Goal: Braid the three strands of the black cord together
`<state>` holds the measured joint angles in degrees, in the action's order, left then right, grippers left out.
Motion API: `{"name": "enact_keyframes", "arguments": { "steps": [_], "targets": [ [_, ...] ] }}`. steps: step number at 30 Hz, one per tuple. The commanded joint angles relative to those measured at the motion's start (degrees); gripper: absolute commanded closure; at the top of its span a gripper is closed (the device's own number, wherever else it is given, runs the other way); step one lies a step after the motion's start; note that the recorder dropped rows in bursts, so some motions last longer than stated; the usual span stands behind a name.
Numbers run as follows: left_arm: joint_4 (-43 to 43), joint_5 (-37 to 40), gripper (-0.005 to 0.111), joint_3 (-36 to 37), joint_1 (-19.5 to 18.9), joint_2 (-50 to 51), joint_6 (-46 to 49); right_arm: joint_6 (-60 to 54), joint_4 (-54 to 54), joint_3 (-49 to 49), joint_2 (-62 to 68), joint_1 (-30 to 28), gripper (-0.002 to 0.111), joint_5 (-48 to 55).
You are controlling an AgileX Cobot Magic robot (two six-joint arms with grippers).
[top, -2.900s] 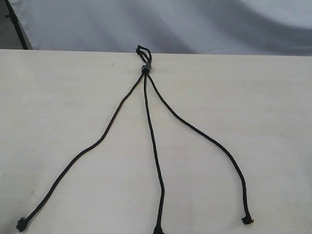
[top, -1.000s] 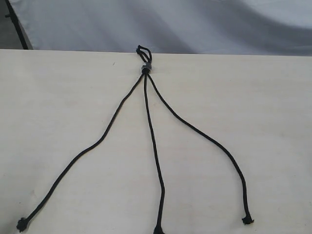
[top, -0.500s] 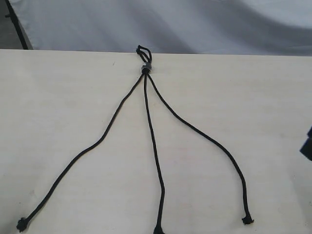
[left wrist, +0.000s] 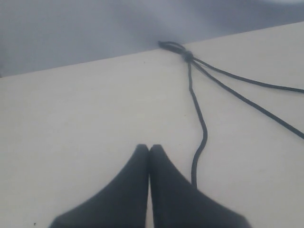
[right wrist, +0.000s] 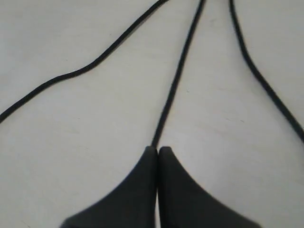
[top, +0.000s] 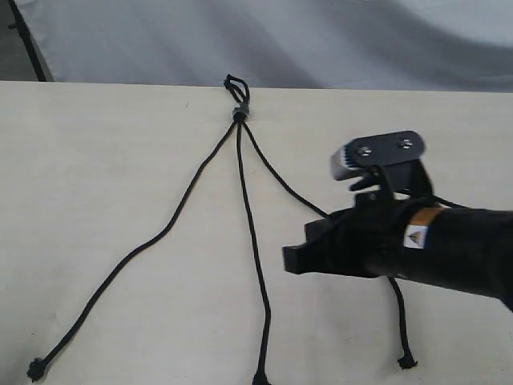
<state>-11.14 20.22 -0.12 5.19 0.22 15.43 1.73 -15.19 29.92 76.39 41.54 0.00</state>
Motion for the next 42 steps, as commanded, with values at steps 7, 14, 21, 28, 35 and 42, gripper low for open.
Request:
{"name": "enact_keyframes", "arguments": {
  "steps": [7,14,21,28,35,42],
  "targets": [
    [0.26,-0.61,0.106,0.12,-0.11,-0.22,0.02,-1.73,0.8,20.13,16.99,3.38,0.064,17.92],
    [0.37,-0.61,0.106,0.12,-0.11,-0.22,0.0,-1.73,0.8,29.66,26.17,3.38,0.06,28.01],
    [0.37,-0.61,0.106,0.12,-0.11,-0.22,0.0,-1.73,0.95,32.97,33.01,3.38,0.06,33.66],
    [0.37,-0.61,0.106,0.12,-0.11,-0.22,0.0,-0.7,4.92,33.21,34.43,3.24,0.06,34.23],
    [0.37,-0.61,0.106,0.12,-0.11,-0.22,0.0,2.13,9.1,33.21,35.42,3.24,0.082,37.01],
    [0.37,-0.61,0.106,0.12,-0.11,-0.22,0.0,0.86,9.1,33.33,38.16,4.07,0.109,38.4]
  ]
}}
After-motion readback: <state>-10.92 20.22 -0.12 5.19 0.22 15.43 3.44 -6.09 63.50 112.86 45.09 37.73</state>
